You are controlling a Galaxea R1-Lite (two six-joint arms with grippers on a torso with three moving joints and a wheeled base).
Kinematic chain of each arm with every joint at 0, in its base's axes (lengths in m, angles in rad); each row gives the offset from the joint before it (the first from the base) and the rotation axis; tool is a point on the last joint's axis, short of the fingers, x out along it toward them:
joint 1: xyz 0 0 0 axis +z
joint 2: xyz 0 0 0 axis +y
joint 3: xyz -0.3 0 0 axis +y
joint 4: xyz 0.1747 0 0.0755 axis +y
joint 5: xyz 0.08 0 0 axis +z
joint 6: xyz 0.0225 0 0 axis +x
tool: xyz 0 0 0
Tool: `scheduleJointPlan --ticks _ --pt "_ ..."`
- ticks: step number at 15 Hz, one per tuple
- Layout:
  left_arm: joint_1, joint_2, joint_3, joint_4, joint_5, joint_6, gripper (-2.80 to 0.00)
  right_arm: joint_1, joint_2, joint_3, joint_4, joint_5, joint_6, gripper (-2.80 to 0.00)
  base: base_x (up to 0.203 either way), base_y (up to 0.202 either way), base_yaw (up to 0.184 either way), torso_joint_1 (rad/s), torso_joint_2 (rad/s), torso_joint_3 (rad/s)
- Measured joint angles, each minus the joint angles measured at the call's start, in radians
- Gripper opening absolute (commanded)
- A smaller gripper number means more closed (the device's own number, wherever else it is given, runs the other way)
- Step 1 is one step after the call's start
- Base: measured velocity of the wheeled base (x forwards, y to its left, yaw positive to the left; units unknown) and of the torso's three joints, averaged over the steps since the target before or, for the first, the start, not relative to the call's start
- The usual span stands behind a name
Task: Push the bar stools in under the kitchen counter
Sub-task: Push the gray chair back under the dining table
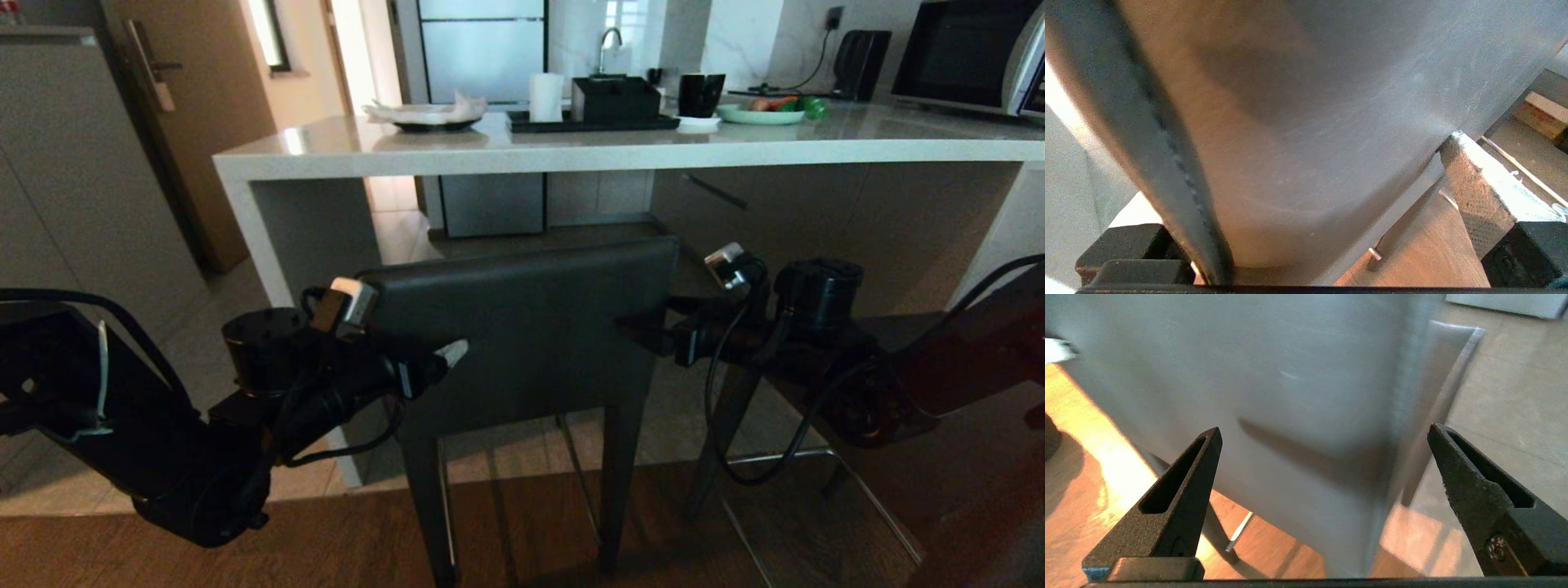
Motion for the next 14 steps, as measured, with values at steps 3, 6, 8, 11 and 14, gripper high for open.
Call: scheduleJointPlan --ticks 3,6,8,11,14 --pt "-0.001 0.000 0.000 0.000 -0.001 0.000 0.00 -0.002 0.000 0.001 -0.002 0.000 0.000 0.00 0.190 0.000 0.002 0.004 0.00 0.001" --pt "0.000 0.000 0.001 -0.002 0.000 0.000 0.00 0.001 -0.001 0.007 -0.003 0.001 -0.002 0.00 0.189 0.000 0.002 0.003 0.00 0.003" --pt "0.001 0.000 0.002 -0.005 0.000 -0.001 0.00 0.001 -0.001 0.008 -0.003 0.000 -0.002 0.00 0.189 0.000 -0.001 0.004 0.00 0.002" --pt "0.002 0.000 0.002 -0.004 0.000 0.000 0.00 0.005 -0.001 0.007 -0.003 0.001 -0.003 0.00 0.188 0.000 0.001 0.004 0.00 0.001" --pt "0.006 0.002 -0.004 -0.005 0.004 0.000 0.00 0.007 -0.001 0.006 -0.001 0.000 -0.002 0.00 0.037 0.000 0.000 0.001 0.00 0.002"
